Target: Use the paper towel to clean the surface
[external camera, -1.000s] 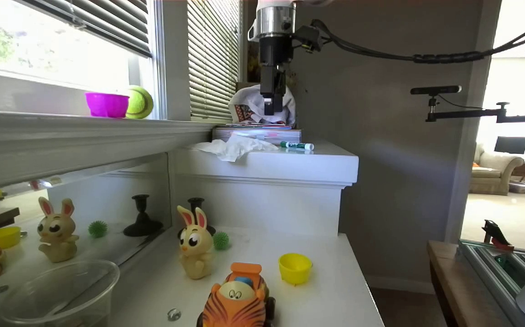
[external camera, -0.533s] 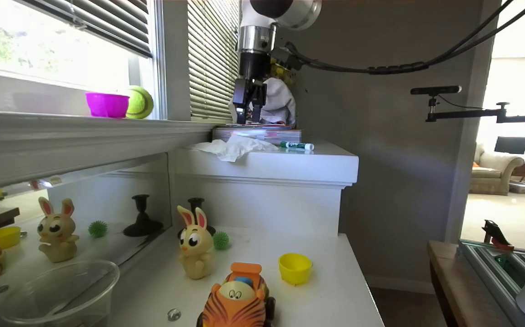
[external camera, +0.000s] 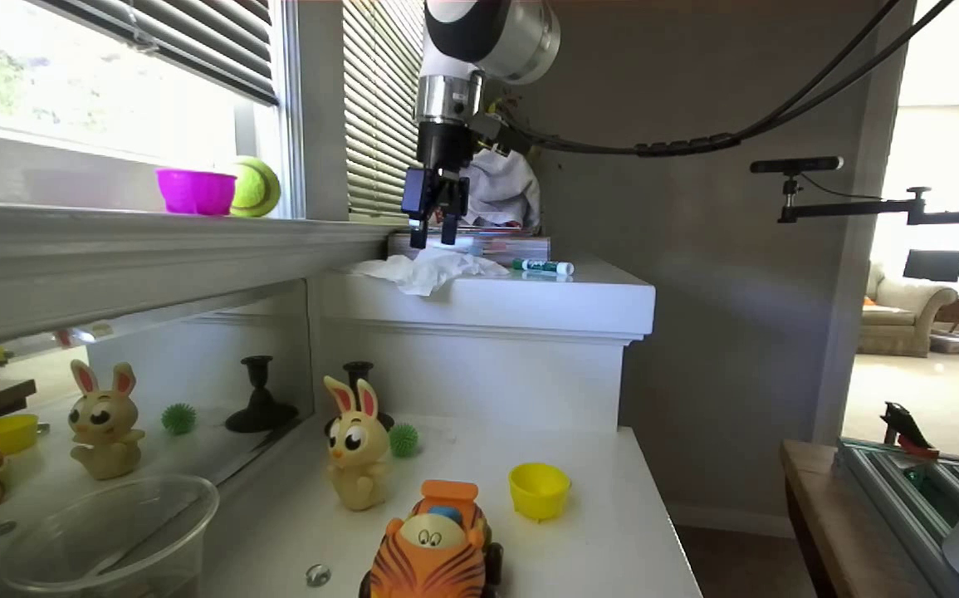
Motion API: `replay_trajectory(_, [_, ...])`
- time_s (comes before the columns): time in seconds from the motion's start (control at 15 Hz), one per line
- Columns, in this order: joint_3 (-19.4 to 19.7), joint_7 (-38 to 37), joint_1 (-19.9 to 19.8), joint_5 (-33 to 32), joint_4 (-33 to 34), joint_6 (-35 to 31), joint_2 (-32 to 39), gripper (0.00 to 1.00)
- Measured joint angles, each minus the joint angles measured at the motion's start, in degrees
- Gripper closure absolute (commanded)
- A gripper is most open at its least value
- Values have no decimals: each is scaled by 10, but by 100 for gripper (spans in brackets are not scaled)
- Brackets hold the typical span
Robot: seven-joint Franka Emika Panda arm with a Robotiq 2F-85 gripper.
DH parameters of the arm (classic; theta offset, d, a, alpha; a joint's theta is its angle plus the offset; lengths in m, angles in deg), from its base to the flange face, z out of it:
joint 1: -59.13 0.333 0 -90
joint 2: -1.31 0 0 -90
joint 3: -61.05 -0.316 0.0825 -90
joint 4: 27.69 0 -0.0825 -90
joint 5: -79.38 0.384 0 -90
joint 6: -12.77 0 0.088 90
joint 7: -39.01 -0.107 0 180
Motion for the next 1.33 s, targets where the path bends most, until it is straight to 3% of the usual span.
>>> replay_trajectory(1.13, [-4,1,-9,8,3,-12,24,0])
replay_trajectory(1.33, [-5,2,-11,10,3,-14,27,20])
